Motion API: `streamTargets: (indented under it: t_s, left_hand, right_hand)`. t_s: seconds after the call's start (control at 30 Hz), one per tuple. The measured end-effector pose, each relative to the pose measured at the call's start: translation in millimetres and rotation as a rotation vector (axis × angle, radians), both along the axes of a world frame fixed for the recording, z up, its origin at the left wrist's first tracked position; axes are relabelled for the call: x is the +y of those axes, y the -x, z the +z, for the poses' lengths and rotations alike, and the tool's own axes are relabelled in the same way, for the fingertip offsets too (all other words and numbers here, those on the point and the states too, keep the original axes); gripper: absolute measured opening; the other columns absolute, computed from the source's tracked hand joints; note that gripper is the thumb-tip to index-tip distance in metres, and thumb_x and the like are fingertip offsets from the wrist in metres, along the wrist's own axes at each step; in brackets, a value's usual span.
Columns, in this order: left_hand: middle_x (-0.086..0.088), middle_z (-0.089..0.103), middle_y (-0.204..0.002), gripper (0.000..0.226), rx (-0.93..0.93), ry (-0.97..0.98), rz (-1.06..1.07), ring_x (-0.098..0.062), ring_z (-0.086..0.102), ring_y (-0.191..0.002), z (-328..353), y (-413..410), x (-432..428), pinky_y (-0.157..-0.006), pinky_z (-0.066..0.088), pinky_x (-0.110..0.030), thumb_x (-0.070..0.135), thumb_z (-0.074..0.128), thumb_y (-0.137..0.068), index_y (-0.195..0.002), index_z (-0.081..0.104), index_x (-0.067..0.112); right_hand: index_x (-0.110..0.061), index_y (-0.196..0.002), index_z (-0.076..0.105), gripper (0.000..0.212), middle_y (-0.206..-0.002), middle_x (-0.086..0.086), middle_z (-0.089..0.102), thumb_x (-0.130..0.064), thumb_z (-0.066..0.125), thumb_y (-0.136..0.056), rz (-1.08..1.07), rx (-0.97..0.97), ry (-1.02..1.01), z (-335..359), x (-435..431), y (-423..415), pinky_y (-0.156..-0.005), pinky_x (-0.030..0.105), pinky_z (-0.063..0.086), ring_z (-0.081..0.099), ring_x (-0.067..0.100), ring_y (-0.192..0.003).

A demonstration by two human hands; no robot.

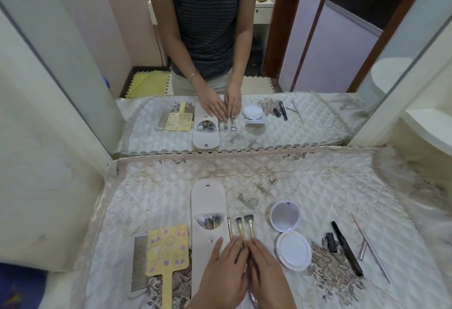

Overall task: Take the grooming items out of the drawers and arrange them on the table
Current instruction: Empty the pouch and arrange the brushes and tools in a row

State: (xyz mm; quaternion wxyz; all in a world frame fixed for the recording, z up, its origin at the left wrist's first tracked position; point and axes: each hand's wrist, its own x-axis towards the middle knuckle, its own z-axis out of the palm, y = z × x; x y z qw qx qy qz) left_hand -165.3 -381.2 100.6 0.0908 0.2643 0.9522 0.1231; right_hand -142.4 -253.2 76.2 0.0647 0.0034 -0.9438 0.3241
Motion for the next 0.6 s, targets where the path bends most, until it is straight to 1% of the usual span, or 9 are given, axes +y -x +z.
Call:
streamTargets:
  t_s: [0.07,0.1,0.2,0.3,0.37,0.43,0.5,0.53,0.6]
  left_hand:
    - [0.005,0.069,-0.112,0.049,-0.011,0.001,0.004,-0.008,0.063,-0.107,1.2,0.2,1.5,-0.108,0.008,-0.035,0.042,0.043,-0.064,-0.101,0.069,0.023]
    - [0.006,0.069,-0.112,0.048,-0.014,-0.002,0.007,-0.008,0.062,-0.108,0.9,-0.1,2.2,-0.108,0.009,-0.035,0.041,0.043,-0.065,-0.101,0.069,0.024]
    - [0.004,0.068,-0.115,0.047,0.007,-0.009,0.017,-0.011,0.051,-0.117,-1.9,-2.2,4.7,-0.109,0.008,-0.036,0.043,0.045,-0.068,-0.104,0.067,0.023]
    - [0.001,0.067,-0.116,0.049,0.038,0.003,0.038,-0.015,0.042,-0.117,-5.7,-3.6,7.9,-0.108,0.008,-0.037,0.047,0.044,-0.069,-0.105,0.067,0.022]
    - [0.000,0.067,-0.117,0.053,0.059,-0.010,0.062,-0.015,0.041,-0.118,-7.2,-4.6,9.4,-0.108,0.008,-0.035,0.049,0.044,-0.070,-0.111,0.062,0.020]
    - [0.000,0.067,-0.117,0.056,0.077,-0.016,0.069,-0.015,0.042,-0.117,-8.3,-6.4,9.5,-0.108,0.010,-0.035,0.050,0.044,-0.069,-0.114,0.057,0.020]
    - [0.000,0.068,-0.115,0.055,0.079,-0.009,0.066,-0.014,0.042,-0.116,-8.0,-8.3,9.7,-0.108,0.010,-0.034,0.049,0.045,-0.064,-0.108,0.066,0.023]
    - [0.001,0.069,-0.113,0.054,0.084,-0.005,0.070,-0.014,0.043,-0.115,-8.0,-8.7,9.8,-0.109,0.010,-0.033,0.047,0.045,-0.062,-0.103,0.070,0.023]
    - [0.001,0.070,-0.111,0.051,0.091,0.001,0.088,-0.013,0.043,-0.114,-7.9,-8.7,9.7,-0.109,0.010,-0.033,0.043,0.044,-0.058,-0.097,0.072,0.023]
  right_hand:
    - [-0.018,-0.105,0.061,0.040,-0.103,0.011,0.072,-0.024,0.042,-0.071,0.015,-0.032,0.002,0.9,0.8,3.3,-0.100,-0.005,0.009,0.055,0.011,-0.101]
    - [-0.020,-0.108,0.057,0.039,-0.105,0.010,0.071,-0.023,0.042,-0.072,0.023,-0.042,0.017,0.9,2.7,3.6,-0.099,-0.006,0.008,0.052,0.011,-0.105]
    - [-0.025,-0.121,0.049,0.046,-0.123,0.007,0.062,-0.013,0.050,-0.076,0.030,-0.030,0.076,1.2,11.2,0.0,-0.099,-0.008,0.007,0.035,0.006,-0.122]
    - [-0.018,-0.136,0.040,0.056,-0.142,0.001,0.041,-0.012,0.043,-0.080,0.093,-0.028,0.111,-4.0,16.9,-5.0,-0.099,-0.009,0.005,0.017,-0.001,-0.130]
    - [-0.016,-0.135,0.041,0.057,-0.139,0.004,0.046,-0.010,0.046,-0.078,0.085,-0.041,0.091,-2.7,19.4,-3.4,-0.098,-0.009,0.004,0.024,-0.001,-0.127]
    - [-0.021,-0.125,0.046,0.058,-0.124,0.006,0.061,-0.006,0.056,-0.069,0.101,-0.107,0.051,-1.6,20.7,-3.8,-0.099,-0.008,0.006,0.046,0.003,-0.116]
    - [-0.024,-0.116,0.048,0.058,-0.110,0.003,0.070,-0.009,0.059,-0.062,0.127,-0.091,0.003,-0.9,19.8,-5.4,-0.099,-0.005,0.010,0.059,0.007,-0.103]
    - [-0.024,-0.115,0.048,0.053,-0.107,0.003,0.071,-0.011,0.056,-0.064,0.134,-0.072,0.003,-0.3,20.1,-5.6,-0.100,-0.004,0.011,0.059,0.007,-0.102]
    - [-0.025,-0.114,0.048,0.047,-0.111,0.002,0.069,-0.019,0.047,-0.068,0.131,-0.052,-0.003,0.4,21.0,-6.3,-0.102,-0.003,0.008,0.049,0.005,-0.112]
